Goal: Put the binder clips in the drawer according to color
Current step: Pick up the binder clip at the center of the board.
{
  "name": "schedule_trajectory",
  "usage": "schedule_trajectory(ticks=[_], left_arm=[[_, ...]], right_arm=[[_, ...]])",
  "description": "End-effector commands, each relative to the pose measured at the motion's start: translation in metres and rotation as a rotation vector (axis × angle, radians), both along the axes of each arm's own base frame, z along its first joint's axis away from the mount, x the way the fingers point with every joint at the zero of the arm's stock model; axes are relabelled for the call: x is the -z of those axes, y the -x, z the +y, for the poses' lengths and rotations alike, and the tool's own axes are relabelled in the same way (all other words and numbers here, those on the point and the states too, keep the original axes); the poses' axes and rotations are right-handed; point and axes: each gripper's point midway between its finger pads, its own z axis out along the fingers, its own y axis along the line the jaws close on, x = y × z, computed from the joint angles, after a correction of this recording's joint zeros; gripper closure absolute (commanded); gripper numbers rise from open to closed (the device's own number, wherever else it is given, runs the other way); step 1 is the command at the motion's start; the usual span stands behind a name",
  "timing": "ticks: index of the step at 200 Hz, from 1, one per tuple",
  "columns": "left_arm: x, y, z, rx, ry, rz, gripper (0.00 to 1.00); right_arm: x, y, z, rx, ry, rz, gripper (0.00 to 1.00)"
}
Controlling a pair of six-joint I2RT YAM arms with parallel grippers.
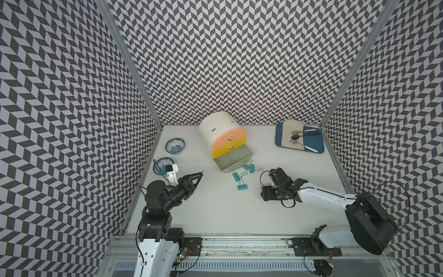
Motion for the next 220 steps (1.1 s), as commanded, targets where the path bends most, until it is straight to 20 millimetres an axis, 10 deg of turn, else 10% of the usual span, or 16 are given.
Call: schedule_trajectory(ticks=[1, 144, 220], left_arm=[[0.000, 0.002, 0.000, 0.003, -0.001, -0.011, 0.65], [0.009, -0.002, -0.001, 0.006, 0.009, 0.011, 0.64], [0.018, -0.016, -0.001, 0.017, -0.010, 0.041, 0.64]], right_arm=[[-0.001, 0.001, 0.003, -0.042, 0.062, -0.021, 0.19], [0.020, 0.013, 0.006, -0.114, 0.215, -0.010, 0.45], [-0.052, -0.018, 0.031, -0.095, 0.114, -0.165, 0.61]])
